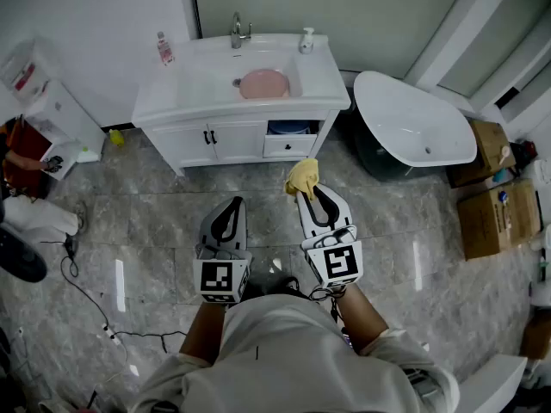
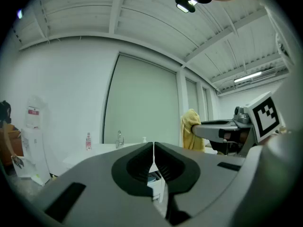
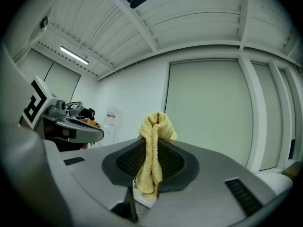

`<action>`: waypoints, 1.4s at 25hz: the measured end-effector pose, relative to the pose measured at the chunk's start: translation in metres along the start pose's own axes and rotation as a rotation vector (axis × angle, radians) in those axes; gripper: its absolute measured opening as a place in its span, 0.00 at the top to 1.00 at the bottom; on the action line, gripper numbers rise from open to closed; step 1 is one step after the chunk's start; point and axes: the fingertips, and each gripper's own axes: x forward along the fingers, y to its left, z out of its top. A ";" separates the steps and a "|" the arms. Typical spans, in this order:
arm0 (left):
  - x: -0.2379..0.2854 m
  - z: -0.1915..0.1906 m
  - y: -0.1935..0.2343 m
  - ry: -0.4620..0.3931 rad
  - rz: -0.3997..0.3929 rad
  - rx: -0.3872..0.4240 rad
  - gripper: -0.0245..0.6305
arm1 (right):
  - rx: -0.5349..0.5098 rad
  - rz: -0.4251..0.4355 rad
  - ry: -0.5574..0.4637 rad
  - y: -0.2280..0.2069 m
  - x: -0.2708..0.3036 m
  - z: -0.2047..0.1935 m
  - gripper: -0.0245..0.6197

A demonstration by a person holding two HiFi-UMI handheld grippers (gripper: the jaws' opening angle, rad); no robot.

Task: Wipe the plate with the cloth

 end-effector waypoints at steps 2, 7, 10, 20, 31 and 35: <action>0.001 0.001 -0.005 -0.001 -0.008 0.009 0.93 | -0.002 -0.006 -0.063 -0.004 -0.001 0.006 0.85; -0.002 0.000 -0.015 0.001 -0.011 0.012 0.93 | 0.006 0.005 -0.043 -0.005 -0.011 0.000 0.85; -0.002 -0.002 -0.022 0.005 -0.009 0.009 0.93 | 0.030 0.015 -0.043 -0.007 -0.018 -0.002 0.85; 0.002 -0.009 -0.059 0.049 -0.042 0.013 0.93 | 0.067 0.039 -0.027 -0.026 -0.041 -0.019 0.85; 0.020 -0.029 -0.107 0.123 0.018 0.038 0.80 | 0.103 0.064 -0.030 -0.075 -0.074 -0.044 0.85; 0.023 -0.036 -0.109 0.142 0.029 0.058 0.80 | 0.128 0.060 -0.021 -0.079 -0.076 -0.057 0.85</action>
